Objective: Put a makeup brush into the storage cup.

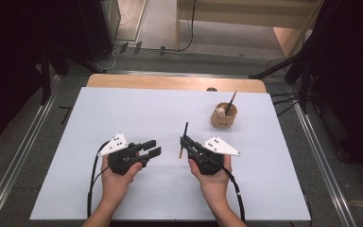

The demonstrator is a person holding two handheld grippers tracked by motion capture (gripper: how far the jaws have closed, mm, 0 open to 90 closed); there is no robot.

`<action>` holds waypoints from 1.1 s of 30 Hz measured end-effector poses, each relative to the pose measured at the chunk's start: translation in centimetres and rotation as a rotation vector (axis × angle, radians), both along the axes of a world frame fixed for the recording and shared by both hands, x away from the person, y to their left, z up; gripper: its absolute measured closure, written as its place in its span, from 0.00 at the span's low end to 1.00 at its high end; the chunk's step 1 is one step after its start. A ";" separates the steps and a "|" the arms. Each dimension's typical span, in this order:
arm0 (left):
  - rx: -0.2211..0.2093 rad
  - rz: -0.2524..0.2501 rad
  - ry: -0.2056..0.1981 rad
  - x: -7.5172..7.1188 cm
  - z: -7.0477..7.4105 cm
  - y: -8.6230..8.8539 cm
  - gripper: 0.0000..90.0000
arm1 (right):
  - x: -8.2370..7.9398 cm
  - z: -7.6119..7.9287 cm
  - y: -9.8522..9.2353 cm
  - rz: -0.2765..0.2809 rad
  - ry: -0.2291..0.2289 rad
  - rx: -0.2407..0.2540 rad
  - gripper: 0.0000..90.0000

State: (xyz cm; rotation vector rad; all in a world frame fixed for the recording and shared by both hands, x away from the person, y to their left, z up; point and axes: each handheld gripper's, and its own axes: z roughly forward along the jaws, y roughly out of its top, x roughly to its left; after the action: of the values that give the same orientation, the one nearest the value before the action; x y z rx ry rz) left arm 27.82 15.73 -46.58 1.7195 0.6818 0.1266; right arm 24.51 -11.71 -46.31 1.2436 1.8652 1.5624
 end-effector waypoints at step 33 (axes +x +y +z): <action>0.204 -0.052 0.076 0.0 2.9 -0.6 0.71 | -1.3 -1.7 5.0 0.145 -0.241 -0.729 0.94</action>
State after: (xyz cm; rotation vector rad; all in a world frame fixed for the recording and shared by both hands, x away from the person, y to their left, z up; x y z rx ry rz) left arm 27.84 15.17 -43.65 1.9440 0.6991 0.0972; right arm 23.24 -6.67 -48.01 0.5779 2.1009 0.8837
